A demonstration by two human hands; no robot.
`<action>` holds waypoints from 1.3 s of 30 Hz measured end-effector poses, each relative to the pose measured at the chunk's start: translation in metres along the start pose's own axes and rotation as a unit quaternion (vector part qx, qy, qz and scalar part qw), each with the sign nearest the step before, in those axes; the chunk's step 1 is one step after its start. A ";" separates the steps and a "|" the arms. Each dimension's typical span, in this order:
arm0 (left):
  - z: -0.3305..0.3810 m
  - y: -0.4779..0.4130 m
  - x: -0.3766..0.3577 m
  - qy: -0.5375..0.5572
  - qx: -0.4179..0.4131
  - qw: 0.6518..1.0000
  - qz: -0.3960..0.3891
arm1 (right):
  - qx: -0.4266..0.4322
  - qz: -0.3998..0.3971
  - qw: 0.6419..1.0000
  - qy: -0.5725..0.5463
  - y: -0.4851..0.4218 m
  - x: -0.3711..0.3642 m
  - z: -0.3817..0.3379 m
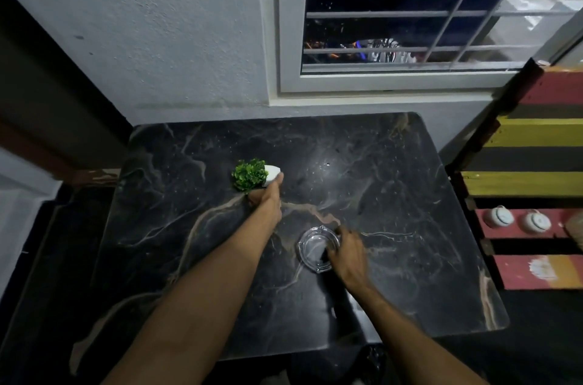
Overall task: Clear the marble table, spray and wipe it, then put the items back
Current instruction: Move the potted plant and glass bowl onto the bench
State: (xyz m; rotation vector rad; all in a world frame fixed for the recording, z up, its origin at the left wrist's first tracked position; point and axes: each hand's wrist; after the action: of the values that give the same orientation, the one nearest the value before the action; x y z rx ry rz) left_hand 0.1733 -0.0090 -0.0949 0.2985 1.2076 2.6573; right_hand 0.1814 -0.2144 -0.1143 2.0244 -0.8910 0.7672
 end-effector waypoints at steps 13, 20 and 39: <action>0.016 -0.029 -0.035 -0.069 -0.067 0.986 0.133 | 0.004 -0.003 1.000 -0.025 -0.025 0.012 -0.004; -0.006 -0.014 -0.012 -0.121 -0.221 0.968 0.025 | 0.003 0.023 0.997 -0.071 -0.022 0.025 -0.010; -0.122 0.171 -0.219 -0.293 -0.398 0.817 -0.297 | -0.140 0.224 0.949 -0.171 -0.005 0.233 0.224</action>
State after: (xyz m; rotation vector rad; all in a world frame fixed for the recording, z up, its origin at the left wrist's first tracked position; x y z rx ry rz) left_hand 0.3328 -0.2651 -0.0653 0.4437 -0.0579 2.0172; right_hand 0.3649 -0.4737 -0.0559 1.7443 -1.6019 0.4878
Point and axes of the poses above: each hand's wrist, its own y-axis away from the middle knuckle, its own x-axis out of the back of the hand, z = x × y, and after that the axes turned 4 degrees about -z, right-handed
